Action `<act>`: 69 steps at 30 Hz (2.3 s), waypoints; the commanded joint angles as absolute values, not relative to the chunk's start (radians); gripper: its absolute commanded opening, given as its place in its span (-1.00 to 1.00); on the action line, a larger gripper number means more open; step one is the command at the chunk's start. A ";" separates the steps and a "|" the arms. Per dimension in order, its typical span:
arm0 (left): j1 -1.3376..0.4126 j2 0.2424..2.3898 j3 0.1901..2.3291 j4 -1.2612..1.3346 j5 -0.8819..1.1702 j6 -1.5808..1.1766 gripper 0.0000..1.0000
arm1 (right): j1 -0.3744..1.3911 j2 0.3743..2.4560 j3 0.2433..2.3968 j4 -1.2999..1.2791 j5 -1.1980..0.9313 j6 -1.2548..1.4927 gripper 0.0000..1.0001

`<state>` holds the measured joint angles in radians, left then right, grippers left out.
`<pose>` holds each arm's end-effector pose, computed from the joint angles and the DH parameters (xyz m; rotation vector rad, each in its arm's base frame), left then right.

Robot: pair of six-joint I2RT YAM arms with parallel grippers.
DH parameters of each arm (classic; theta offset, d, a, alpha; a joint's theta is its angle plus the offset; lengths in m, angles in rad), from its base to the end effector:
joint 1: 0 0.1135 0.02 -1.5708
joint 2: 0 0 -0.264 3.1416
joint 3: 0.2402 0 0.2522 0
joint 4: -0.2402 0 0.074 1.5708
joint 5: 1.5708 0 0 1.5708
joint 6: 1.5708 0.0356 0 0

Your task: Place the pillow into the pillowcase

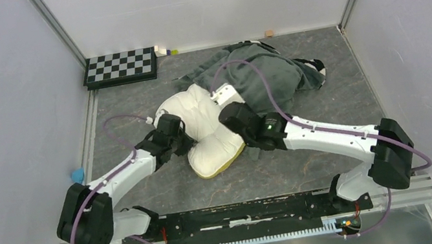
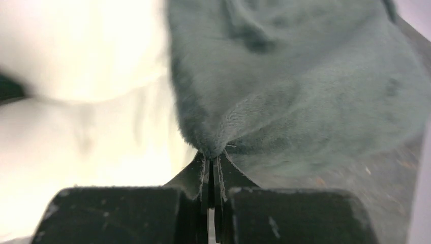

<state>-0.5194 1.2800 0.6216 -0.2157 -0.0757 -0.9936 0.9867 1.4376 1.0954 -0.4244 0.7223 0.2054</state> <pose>0.2141 -0.1193 0.1800 -0.6276 2.4491 -0.5605 0.1897 0.2443 0.2796 -0.4866 2.0655 -0.1547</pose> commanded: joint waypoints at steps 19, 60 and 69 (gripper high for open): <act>-0.561 1.069 1.098 -0.554 -0.163 -0.895 -0.95 | 1.099 1.571 1.813 -0.629 0.595 0.183 -0.99; -0.452 1.102 0.746 -0.425 -0.120 -1.000 -0.95 | 0.836 1.313 1.206 -0.473 0.490 0.289 0.93; -0.425 1.050 0.778 -0.478 -0.100 -0.952 -0.95 | 0.513 1.268 0.982 -0.386 0.503 0.186 0.84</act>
